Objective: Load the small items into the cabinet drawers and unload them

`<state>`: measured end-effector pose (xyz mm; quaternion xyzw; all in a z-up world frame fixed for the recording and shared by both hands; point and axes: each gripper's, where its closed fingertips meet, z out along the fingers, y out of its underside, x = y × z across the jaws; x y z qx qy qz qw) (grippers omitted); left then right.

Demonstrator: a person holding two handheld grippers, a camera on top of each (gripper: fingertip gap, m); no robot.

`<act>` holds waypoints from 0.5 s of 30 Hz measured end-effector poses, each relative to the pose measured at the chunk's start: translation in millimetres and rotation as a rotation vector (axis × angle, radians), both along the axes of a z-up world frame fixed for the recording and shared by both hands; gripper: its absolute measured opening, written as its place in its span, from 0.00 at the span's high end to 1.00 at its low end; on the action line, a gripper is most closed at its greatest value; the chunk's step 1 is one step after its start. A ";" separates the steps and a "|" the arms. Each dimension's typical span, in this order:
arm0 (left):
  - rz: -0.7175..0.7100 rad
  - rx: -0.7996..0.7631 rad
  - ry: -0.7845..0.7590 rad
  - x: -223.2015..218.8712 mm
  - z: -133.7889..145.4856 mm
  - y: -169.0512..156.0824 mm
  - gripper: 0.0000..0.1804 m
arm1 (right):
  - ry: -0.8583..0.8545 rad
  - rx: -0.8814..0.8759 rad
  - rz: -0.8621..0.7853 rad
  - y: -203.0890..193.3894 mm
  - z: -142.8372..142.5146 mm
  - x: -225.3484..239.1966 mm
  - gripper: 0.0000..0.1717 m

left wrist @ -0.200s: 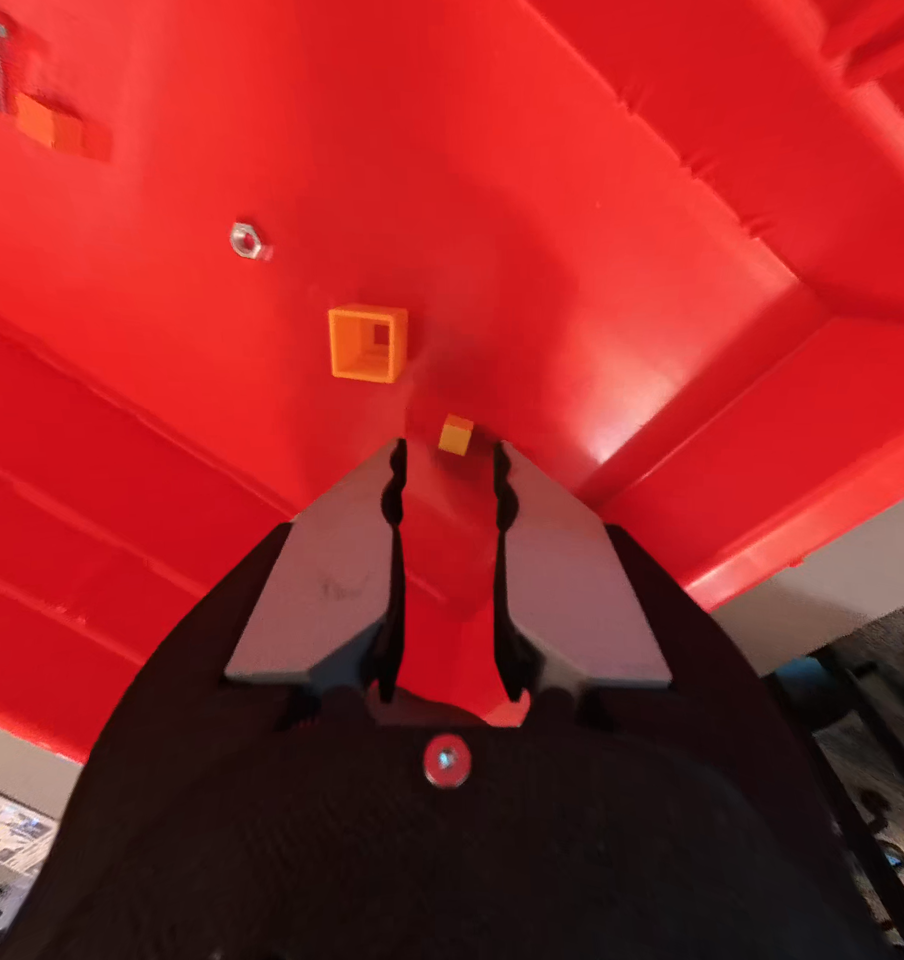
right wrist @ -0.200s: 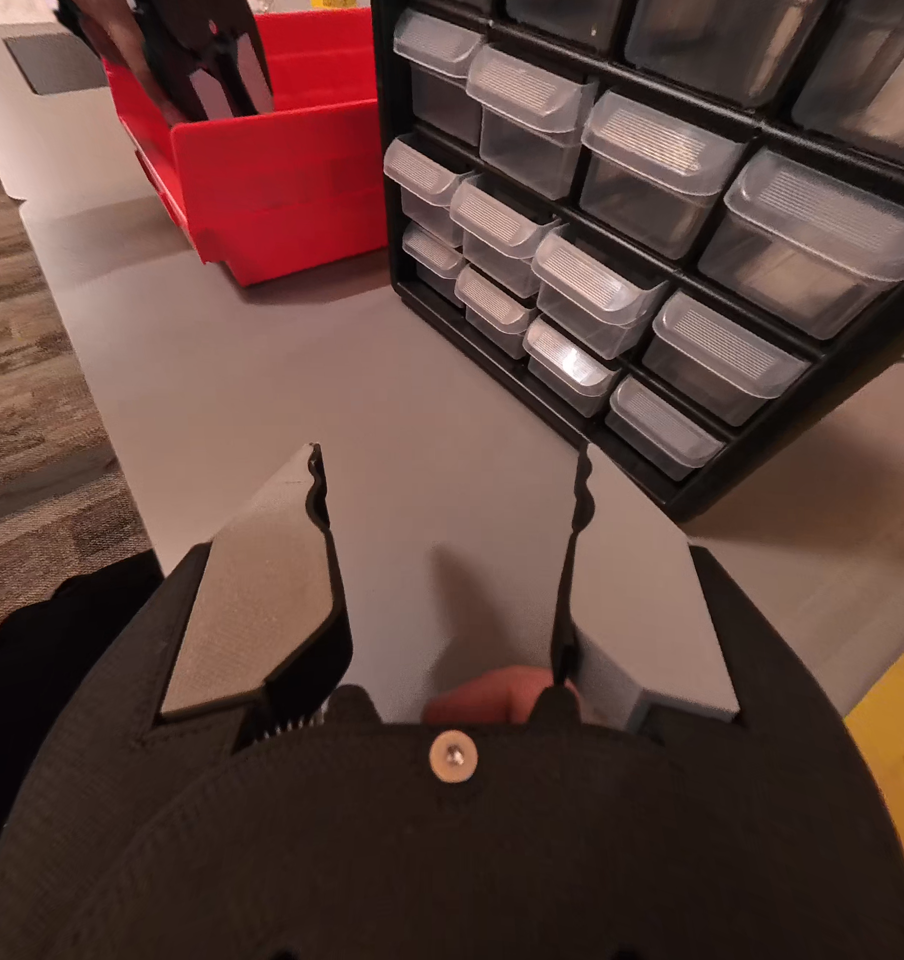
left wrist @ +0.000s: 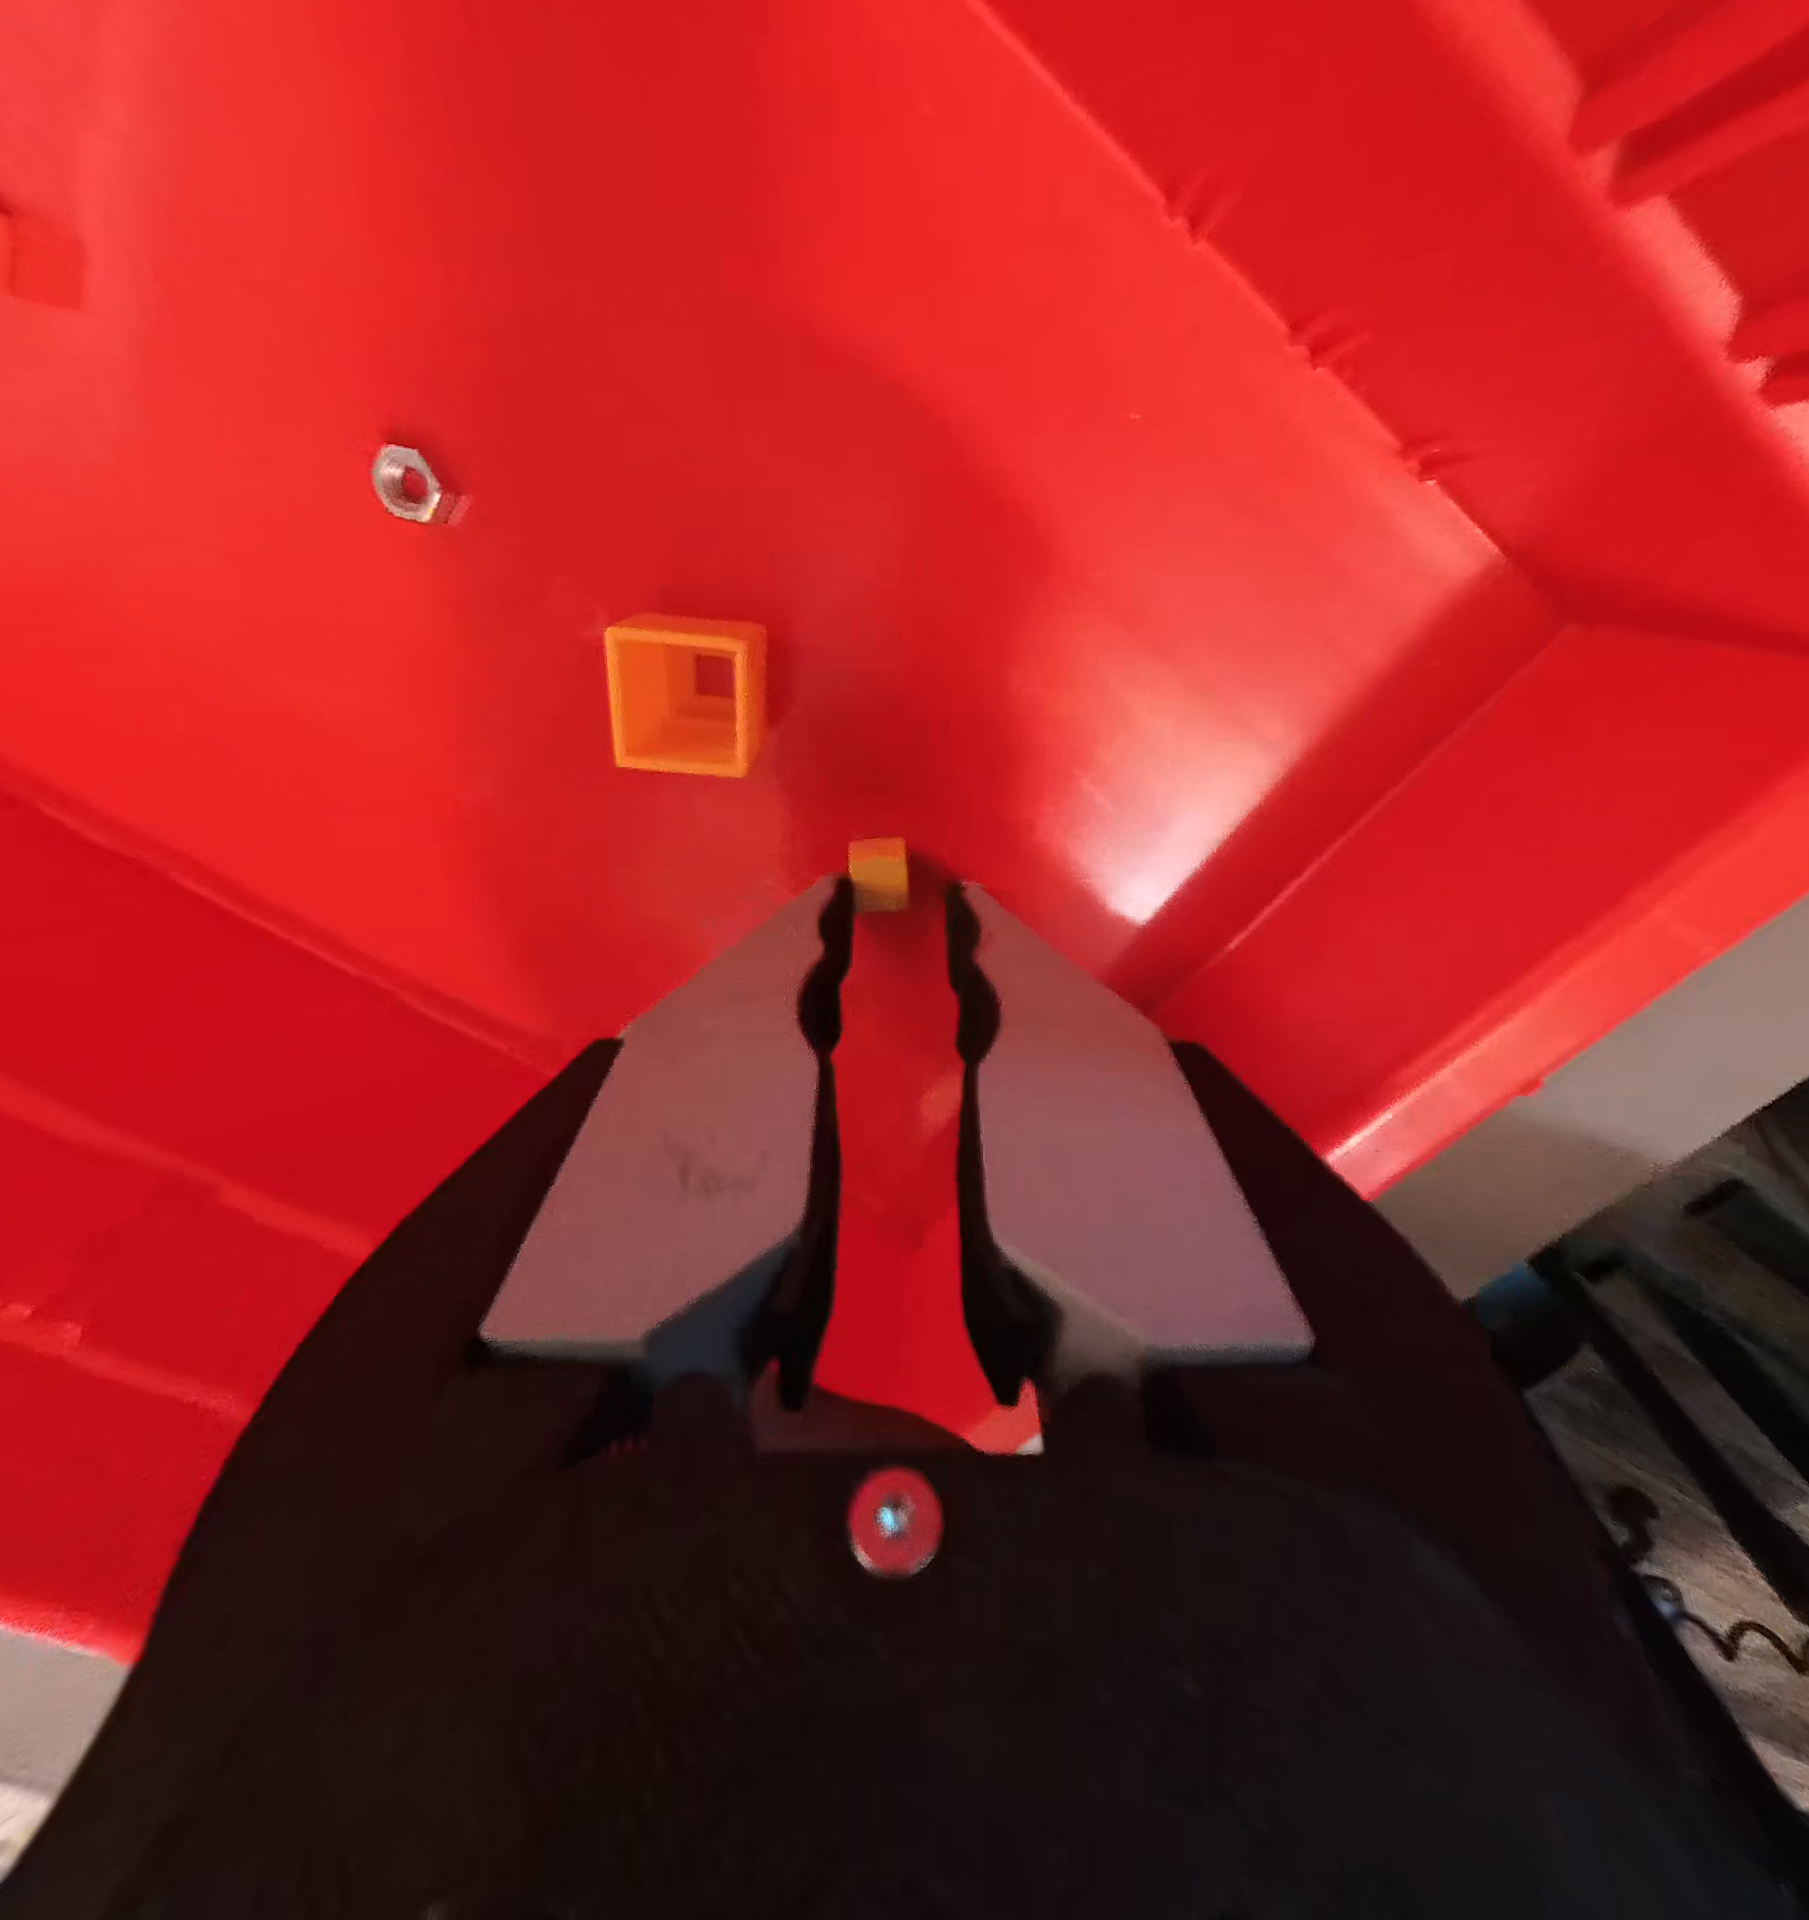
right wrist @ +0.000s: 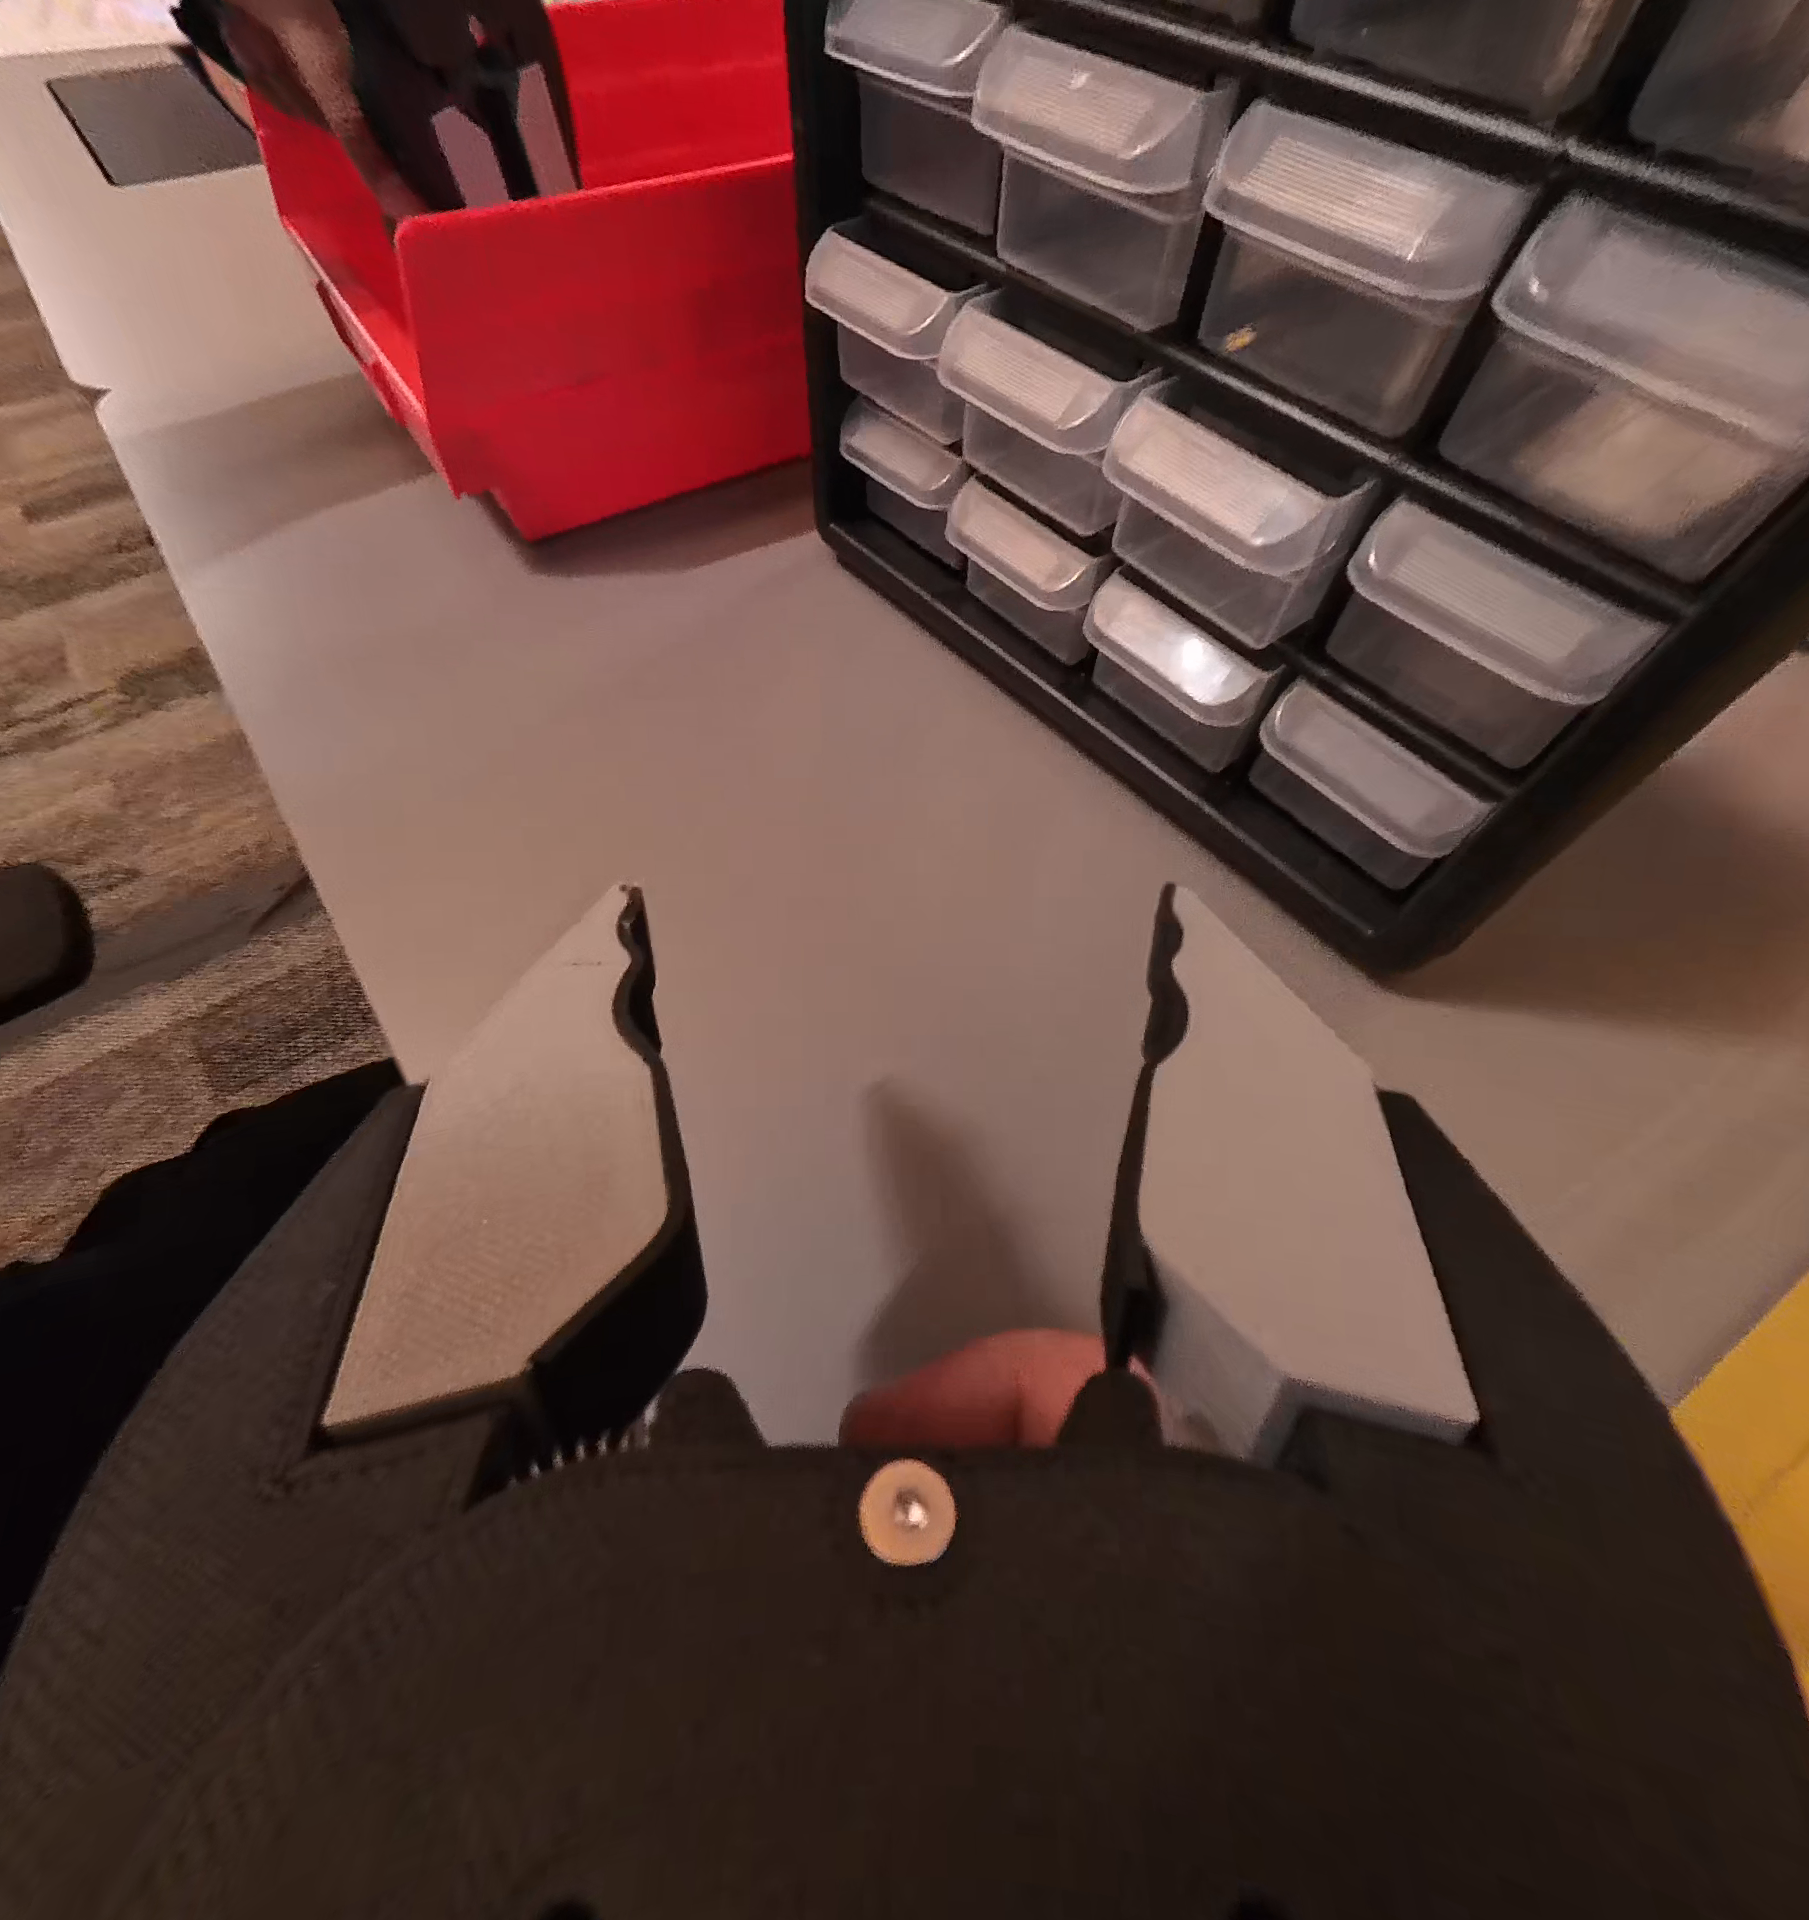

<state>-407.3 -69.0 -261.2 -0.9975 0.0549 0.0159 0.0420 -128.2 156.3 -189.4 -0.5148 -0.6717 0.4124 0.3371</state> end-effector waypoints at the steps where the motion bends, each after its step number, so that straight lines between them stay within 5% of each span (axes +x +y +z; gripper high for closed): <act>1: 0.010 0.004 -0.007 -0.1 0.1 0.5 0.91 | -0.007 -0.020 0.004 -1.2 -1.9 3.0 0.46; 7: 0.032 0.036 0.071 -5.0 2.3 1.7 0.95 | 0.016 -0.116 -0.015 -0.1 4.9 2.7 0.45; 15: 0.229 0.283 0.065 -5.3 12.6 19.8 0.95 | 0.123 -0.207 -0.139 21.4 26.8 -33.8 0.50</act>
